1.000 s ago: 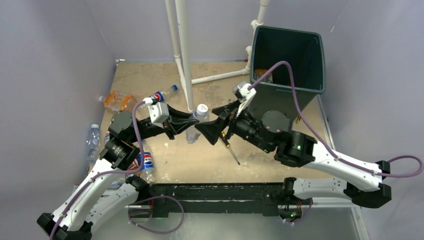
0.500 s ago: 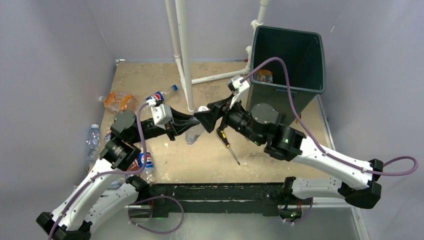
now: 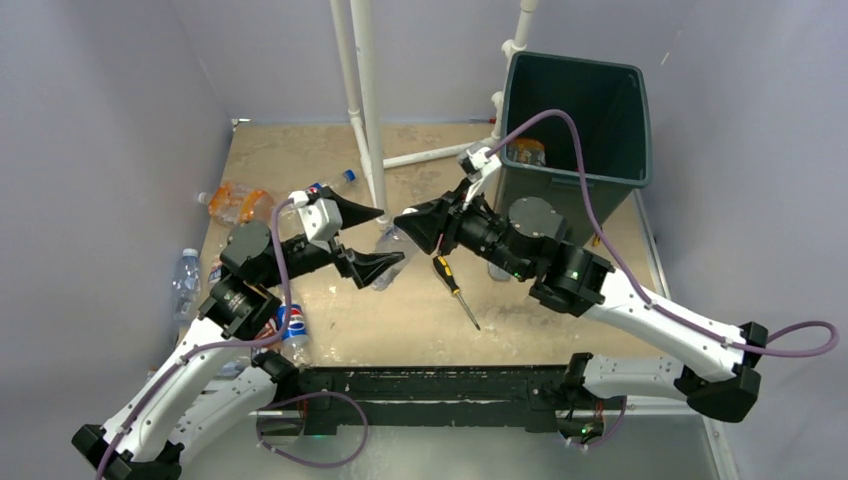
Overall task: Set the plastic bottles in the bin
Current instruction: Pick up the plastic bottle at the center of the board, then place the plastic bottle in the trash bin.
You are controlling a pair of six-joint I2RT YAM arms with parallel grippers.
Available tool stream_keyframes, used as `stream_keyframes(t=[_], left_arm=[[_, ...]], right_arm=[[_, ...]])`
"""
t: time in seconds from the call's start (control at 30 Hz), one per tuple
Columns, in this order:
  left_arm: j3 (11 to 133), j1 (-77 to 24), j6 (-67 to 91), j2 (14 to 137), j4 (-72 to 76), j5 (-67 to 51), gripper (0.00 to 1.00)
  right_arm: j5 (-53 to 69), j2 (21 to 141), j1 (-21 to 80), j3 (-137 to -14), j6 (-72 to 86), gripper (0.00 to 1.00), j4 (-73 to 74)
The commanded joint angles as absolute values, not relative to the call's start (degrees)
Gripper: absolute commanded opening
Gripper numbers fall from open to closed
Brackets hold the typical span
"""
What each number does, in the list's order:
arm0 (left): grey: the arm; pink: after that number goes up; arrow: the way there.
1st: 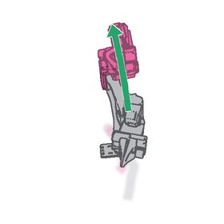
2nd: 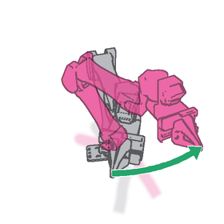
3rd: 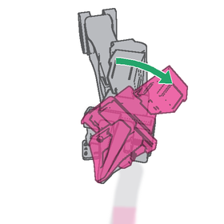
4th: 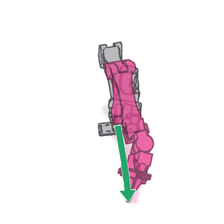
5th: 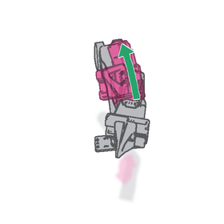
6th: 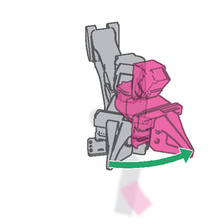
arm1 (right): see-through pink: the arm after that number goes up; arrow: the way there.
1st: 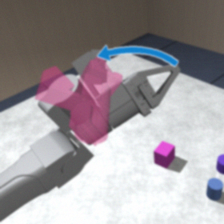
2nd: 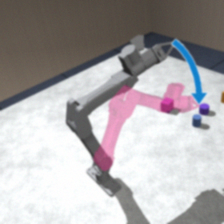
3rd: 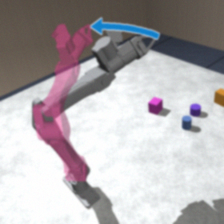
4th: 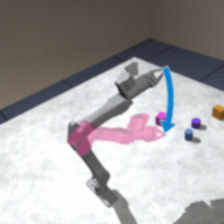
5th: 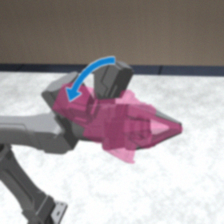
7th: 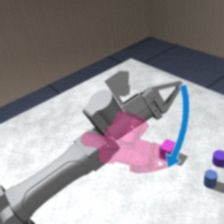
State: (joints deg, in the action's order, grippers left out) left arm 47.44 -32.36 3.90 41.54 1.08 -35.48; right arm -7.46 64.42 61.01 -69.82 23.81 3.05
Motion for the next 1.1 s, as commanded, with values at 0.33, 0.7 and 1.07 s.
stream_keyframes(t=[0.33, 0.7, 1.07], left_arm=[[41.6, -32.5, 19.9, 30.2, 7.3, -6.7, 0.99], [40.0, -32.5, 27.0, 30.6, 0.2, 5.1, 0.99], [38.7, -32.5, 32.5, 30.5, -3.7, 9.2, 0.99]], right_arm=[[-41.5, 47.8, 60.8, -84.9, 1.5, 0.00, 5.5], [-67.2, 59.6, 59.9, -90.8, -46.8, 0.00, -26.4], [-45.1, 77.9, 27.9, -105.4, -3.7, 0.00, 10.7]])
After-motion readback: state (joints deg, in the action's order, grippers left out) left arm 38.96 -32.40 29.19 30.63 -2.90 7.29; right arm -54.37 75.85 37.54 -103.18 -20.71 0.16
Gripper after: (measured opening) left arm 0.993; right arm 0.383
